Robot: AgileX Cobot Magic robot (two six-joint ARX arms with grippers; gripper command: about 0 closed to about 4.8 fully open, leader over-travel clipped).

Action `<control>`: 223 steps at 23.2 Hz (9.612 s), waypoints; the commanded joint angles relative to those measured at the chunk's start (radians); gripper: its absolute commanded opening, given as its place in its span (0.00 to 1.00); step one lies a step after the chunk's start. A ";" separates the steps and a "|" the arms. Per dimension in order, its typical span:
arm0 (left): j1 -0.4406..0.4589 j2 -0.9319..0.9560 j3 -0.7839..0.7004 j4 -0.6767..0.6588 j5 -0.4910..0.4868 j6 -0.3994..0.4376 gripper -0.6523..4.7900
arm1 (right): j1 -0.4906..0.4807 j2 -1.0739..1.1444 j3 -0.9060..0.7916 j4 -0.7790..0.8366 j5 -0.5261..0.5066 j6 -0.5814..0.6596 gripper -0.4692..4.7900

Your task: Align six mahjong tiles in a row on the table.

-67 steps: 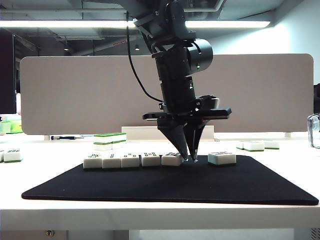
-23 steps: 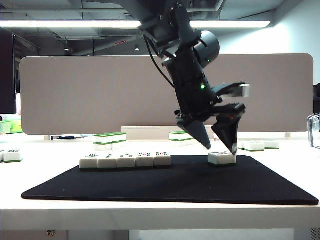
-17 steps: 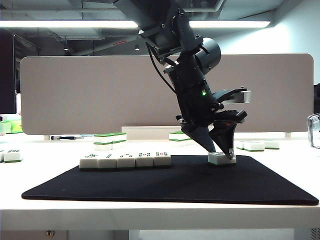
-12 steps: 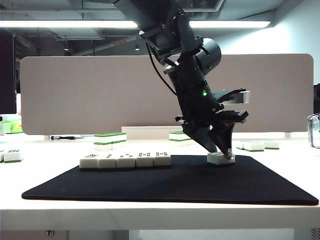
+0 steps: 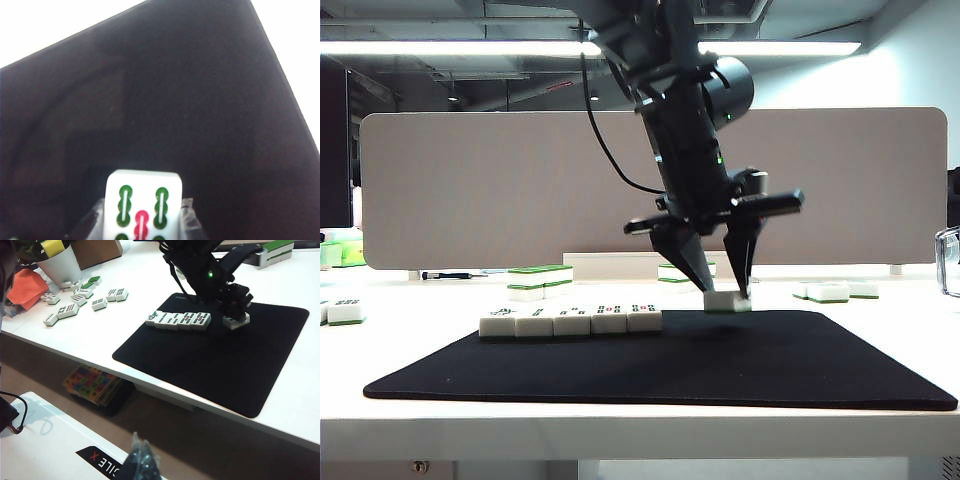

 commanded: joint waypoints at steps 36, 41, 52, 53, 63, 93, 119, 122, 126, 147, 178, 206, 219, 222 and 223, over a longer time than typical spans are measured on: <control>0.048 -0.119 0.004 -0.179 0.054 0.763 0.71 | 0.001 -0.012 0.003 0.017 0.001 -0.003 0.09; 0.049 -0.080 0.004 -0.186 0.061 1.059 0.70 | 0.001 -0.012 0.003 0.016 0.001 -0.003 0.09; 0.049 0.004 0.004 -0.063 0.103 1.160 0.67 | 0.001 -0.012 0.003 0.013 0.001 -0.003 0.09; 0.051 0.007 0.004 -0.062 0.103 1.159 0.63 | 0.001 -0.012 0.003 0.011 0.001 -0.003 0.09; 0.075 0.010 0.010 -0.103 0.138 1.072 0.52 | 0.001 -0.012 0.003 0.016 0.002 -0.003 0.09; 0.113 0.049 0.060 -0.172 0.140 0.810 0.55 | 0.001 -0.012 0.003 0.016 0.001 -0.003 0.09; 0.113 -0.183 0.059 -0.631 -0.020 0.403 0.35 | 0.001 -0.012 0.003 0.001 -0.003 -0.003 0.09; 0.111 -0.205 0.060 -0.631 -0.021 0.225 0.21 | 0.001 -0.012 0.003 -0.015 -0.006 -0.002 0.09; 0.109 -0.269 0.060 -0.631 -0.020 0.148 0.11 | 0.001 -0.012 0.004 -0.036 -0.006 -0.002 0.09; 0.150 -0.473 0.061 -0.631 -0.037 -0.011 0.11 | 0.001 -0.012 0.003 -0.035 -0.005 -0.003 0.09; 0.216 -0.658 -0.263 -0.043 -0.448 0.043 0.11 | 0.001 -0.012 0.003 -0.035 -0.003 -0.003 0.09; 0.611 -1.783 -1.852 1.097 -0.436 0.055 0.11 | 0.001 -0.012 0.003 -0.035 -0.003 -0.003 0.09; 0.747 -2.024 -2.017 0.978 -0.159 0.097 0.11 | 0.001 -0.012 0.003 -0.035 -0.003 -0.003 0.09; 0.747 -2.074 -2.017 0.910 -0.159 0.113 0.11 | 0.001 -0.012 0.003 -0.035 -0.003 -0.003 0.09; 0.747 -2.090 -2.017 0.887 -0.159 0.113 0.11 | 0.001 -0.012 0.003 -0.035 -0.003 -0.003 0.09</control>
